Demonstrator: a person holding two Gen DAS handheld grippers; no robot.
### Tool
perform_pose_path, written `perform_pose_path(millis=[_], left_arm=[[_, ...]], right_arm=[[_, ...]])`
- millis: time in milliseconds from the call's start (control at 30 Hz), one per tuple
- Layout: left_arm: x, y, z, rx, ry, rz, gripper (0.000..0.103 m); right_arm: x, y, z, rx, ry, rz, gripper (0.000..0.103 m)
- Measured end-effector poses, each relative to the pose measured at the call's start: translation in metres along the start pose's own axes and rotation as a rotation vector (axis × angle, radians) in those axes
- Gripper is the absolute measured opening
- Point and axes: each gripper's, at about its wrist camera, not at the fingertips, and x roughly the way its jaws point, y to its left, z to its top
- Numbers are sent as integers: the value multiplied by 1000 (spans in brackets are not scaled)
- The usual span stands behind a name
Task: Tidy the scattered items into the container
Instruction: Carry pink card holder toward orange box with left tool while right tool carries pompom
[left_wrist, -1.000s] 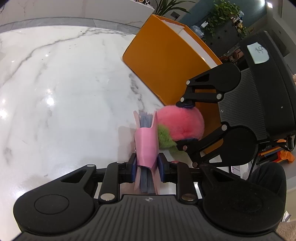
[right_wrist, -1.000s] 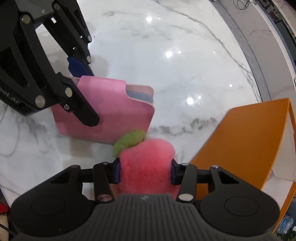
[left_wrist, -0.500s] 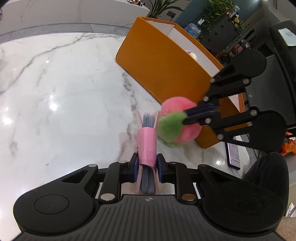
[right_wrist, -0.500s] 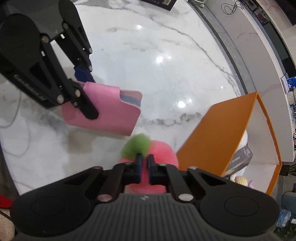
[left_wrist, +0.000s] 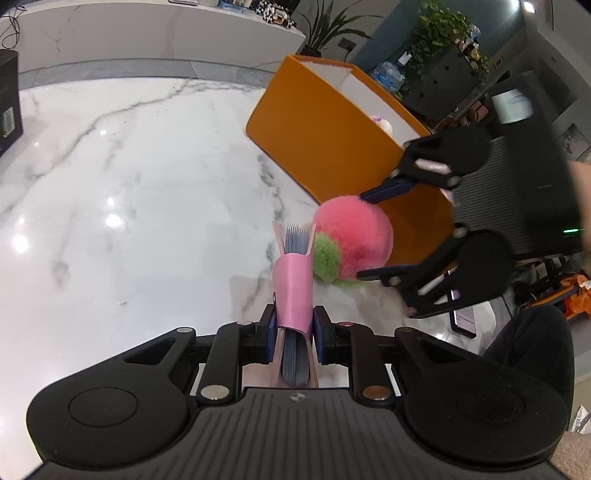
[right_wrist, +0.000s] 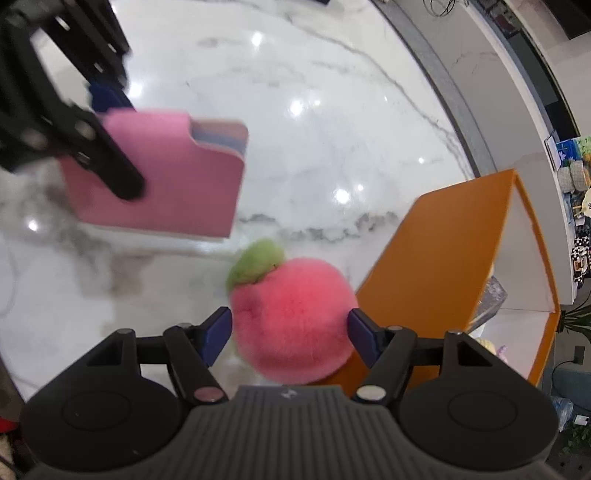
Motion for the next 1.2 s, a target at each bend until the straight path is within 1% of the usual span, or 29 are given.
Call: perform_pose_path(millis=[100, 267, 300, 333, 400, 600, 767, 800, 867, 900, 933, 1000, 1033, 1067, 1100, 1133, 1200], left_arm=[[-7, 2, 0, -3, -18, -6, 23], [-16, 7, -2, -10, -34, -16, 23], [-17, 8, -3, -12, -34, -16, 23], [-17, 9, -3, -15, -34, -15, 23], [-17, 10, -3, -18, -34, -14, 23], [-17, 8, -2, -14, -36, -16, 23], [-20, 6, -5, -10, -42, -3, 23], [-21, 6, -5, -10, -43, 3, 23], [-22, 5, -4, -18, -43, 13, 23], [-22, 3, -3, -23, -46, 20, 23], [-24, 1, -3, -26, -49, 28, 23], [-26, -2, -2, -30, -53, 38, 23], [-27, -4, -2, -33, -55, 44, 23], [-29, -5, -2, -36, -59, 48, 23], [-31, -7, -3, -41, -66, 51, 23], [-33, -9, -3, -44, -72, 50, 23], [-38, -14, -5, -47, -85, 48, 23]], right_arm=[[19, -1, 10, 9, 37, 23, 64], [42, -4, 21, 9, 98, 26, 62], [43, -7, 23, 22, 101, 38, 57], [44, -10, 25, 34, 110, 45, 54], [45, -11, 25, 35, 128, 48, 52], [37, -8, 24, 41, 130, 36, 49], [14, -12, 18, 35, 112, 12, 47], [8, -15, 17, 36, 104, 7, 44], [-8, -23, 14, 55, 70, 19, 20], [-17, -28, 13, 77, 47, 31, 4], [-24, -32, 11, 90, 24, 35, 3], [-32, -34, 9, 91, -6, 45, 5], [-33, -34, 8, 86, -14, 53, 14], [-34, -34, 7, 80, -22, 61, 24], [-31, -29, 5, 58, -22, 63, 54], [-26, -23, 3, 28, -26, 59, 65], [-14, -12, 1, -21, -17, 63, 64]])
